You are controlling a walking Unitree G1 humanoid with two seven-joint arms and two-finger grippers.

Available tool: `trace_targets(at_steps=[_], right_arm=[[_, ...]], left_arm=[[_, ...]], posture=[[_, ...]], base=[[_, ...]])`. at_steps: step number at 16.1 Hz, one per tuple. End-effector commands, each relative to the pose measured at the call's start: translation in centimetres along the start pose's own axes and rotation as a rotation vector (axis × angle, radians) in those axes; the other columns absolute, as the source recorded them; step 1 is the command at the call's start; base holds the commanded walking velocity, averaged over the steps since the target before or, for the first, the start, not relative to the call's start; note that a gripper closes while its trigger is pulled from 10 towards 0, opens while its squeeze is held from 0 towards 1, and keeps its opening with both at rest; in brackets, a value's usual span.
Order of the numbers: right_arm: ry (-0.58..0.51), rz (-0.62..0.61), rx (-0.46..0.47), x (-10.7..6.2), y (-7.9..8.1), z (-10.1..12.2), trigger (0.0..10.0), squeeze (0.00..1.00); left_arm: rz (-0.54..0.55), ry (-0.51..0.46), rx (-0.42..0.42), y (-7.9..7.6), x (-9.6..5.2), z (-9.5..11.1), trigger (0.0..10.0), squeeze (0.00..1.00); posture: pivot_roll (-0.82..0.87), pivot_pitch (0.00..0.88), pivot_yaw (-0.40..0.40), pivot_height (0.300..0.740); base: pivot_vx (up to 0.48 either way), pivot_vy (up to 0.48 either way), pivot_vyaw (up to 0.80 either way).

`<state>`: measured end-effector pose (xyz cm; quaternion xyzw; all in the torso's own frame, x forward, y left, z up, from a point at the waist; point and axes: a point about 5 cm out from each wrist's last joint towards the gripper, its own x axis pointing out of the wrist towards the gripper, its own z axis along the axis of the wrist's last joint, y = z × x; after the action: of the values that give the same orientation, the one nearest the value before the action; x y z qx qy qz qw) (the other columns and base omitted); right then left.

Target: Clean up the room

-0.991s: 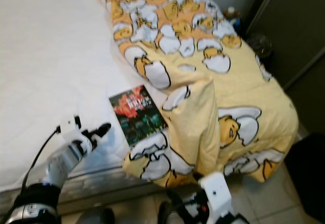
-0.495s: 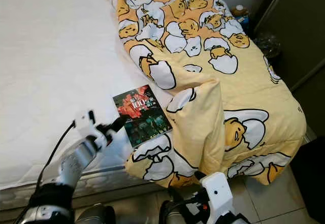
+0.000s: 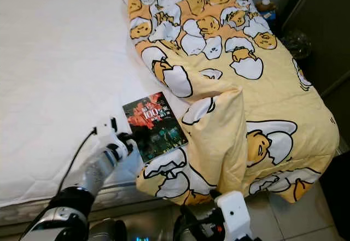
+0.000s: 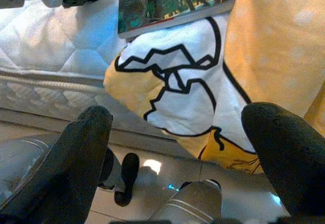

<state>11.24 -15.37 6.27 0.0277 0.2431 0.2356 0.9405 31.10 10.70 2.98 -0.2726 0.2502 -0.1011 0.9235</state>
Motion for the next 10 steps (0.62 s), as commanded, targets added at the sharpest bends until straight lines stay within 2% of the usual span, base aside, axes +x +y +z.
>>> trace_targets(at_steps=[1,2,3,4,6,10], right_arm=[[-0.008,-0.009,-0.012,-0.3,0.1,0.2,10.0,0.0],[-0.01,-0.012,-0.008,-0.3,0.2,0.2,10.0,0.0],[-0.011,-0.015,-0.006,-0.3,0.2,0.2,10.0,0.0],[-0.01,-0.018,-0.005,-0.4,0.2,0.1,10.0,0.0],[-0.007,-0.018,-0.001,-0.4,0.4,-0.1,10.0,0.0],[-0.007,-0.009,0.003,-0.1,0.6,-0.1,10.0,0.0]], left_arm=[[-0.011,0.092,-0.022,-0.5,0.1,-2.5,10.0,0.0],[-0.058,0.07,-0.101,-1.3,0.4,-2.3,10.0,0.0],[-0.099,0.056,-0.134,-2.0,0.6,-2.0,10.0,0.0],[-0.133,0.048,-0.141,-2.6,0.6,-1.7,10.0,0.0],[-0.143,0.049,-0.152,-2.6,0.5,-1.7,10.0,0.0],[-0.153,0.115,-0.17,-2.5,0.3,-3.4,10.0,0.0]], posture=[[-0.28,0.151,-0.055,0.714],[-0.29,0.152,-0.052,0.714],[-0.29,0.152,-0.051,0.714],[-0.29,0.151,-0.048,0.714],[-0.28,0.151,-0.046,0.714],[-0.27,0.156,-0.047,0.714]], base=[[0.0,0.0,0.0],[0.0,0.0,0.0],[0.0,0.0,0.0],[0.0,0.0,0.0],[0.0,0.0,0.0],[0.0,0.0,0.0]])
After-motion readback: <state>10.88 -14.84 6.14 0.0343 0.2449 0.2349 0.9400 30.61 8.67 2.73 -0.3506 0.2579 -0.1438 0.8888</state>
